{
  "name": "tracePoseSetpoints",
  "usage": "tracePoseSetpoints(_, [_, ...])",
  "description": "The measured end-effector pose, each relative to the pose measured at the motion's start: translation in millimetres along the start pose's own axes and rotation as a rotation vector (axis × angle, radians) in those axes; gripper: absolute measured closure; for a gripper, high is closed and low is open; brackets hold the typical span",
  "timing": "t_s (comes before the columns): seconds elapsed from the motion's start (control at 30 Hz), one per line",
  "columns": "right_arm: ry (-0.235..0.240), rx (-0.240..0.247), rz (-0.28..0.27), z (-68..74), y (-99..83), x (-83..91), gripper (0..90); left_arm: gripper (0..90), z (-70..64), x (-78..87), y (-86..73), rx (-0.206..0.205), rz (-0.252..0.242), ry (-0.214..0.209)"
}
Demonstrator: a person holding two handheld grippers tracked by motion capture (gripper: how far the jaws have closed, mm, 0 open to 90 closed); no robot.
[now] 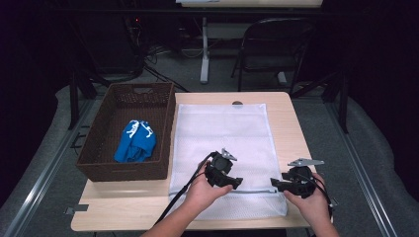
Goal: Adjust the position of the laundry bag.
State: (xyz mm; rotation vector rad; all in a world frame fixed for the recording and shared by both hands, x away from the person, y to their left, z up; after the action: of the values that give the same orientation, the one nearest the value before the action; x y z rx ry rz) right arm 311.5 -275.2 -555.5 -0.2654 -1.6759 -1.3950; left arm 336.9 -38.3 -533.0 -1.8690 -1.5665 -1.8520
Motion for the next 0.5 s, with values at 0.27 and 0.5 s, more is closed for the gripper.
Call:
tracePoseSetpoints(0.27, [-0.010,-0.027,0.009,-7.6,-4.9,-4.5,51.3,42.2,-11.9,-19.9,5.4,-0.019,0.018,-0.015])
tracePoseSetpoints(0.5, [-0.013,-0.042,0.021,-12.6,-7.9,-8.3,53.2,42.2,-20.6,-35.6,8.3,-0.036,0.037,-0.034])
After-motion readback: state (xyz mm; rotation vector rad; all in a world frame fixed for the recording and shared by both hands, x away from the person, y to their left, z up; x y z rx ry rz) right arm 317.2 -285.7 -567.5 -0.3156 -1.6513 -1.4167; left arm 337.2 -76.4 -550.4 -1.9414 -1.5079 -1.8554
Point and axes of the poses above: each handheld gripper's, and its own axes: x roughly backward along the jaws, y roughly out of its top, z roughly to its left, the point moved 3 cm from there along -x, roughly forward along the jaws, and after that the axes turned 7 degrees about x, right-handed, at the moved point
